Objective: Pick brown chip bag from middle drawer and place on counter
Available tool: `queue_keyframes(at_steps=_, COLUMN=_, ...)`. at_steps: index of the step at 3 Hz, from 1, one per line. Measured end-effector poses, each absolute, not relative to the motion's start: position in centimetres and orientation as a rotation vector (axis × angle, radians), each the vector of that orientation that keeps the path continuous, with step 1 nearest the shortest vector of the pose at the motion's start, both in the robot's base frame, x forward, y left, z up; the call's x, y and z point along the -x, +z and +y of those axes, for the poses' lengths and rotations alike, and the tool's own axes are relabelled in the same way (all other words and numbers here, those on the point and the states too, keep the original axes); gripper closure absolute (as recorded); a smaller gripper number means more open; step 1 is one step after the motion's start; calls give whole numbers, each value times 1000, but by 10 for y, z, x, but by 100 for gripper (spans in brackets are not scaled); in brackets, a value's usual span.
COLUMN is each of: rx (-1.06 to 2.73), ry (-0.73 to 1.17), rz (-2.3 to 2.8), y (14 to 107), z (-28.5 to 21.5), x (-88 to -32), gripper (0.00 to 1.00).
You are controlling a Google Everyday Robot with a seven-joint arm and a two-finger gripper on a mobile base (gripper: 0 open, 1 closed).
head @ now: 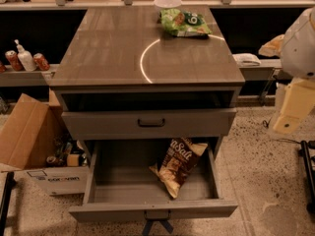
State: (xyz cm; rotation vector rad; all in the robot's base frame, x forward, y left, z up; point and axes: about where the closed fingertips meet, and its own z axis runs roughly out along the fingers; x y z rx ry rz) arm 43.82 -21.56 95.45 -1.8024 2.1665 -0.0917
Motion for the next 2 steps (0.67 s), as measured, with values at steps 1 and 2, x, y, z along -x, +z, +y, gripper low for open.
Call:
queue_keyframes(at_steps=1, rx=1963, ry=8, rz=2058, y=894, z=-210, x=-435, gripper=0)
queue_keyframes(at_steps=2, rx=2081, ry=181, rz=1993, y=825, z=-198, x=-428, gripper=0)
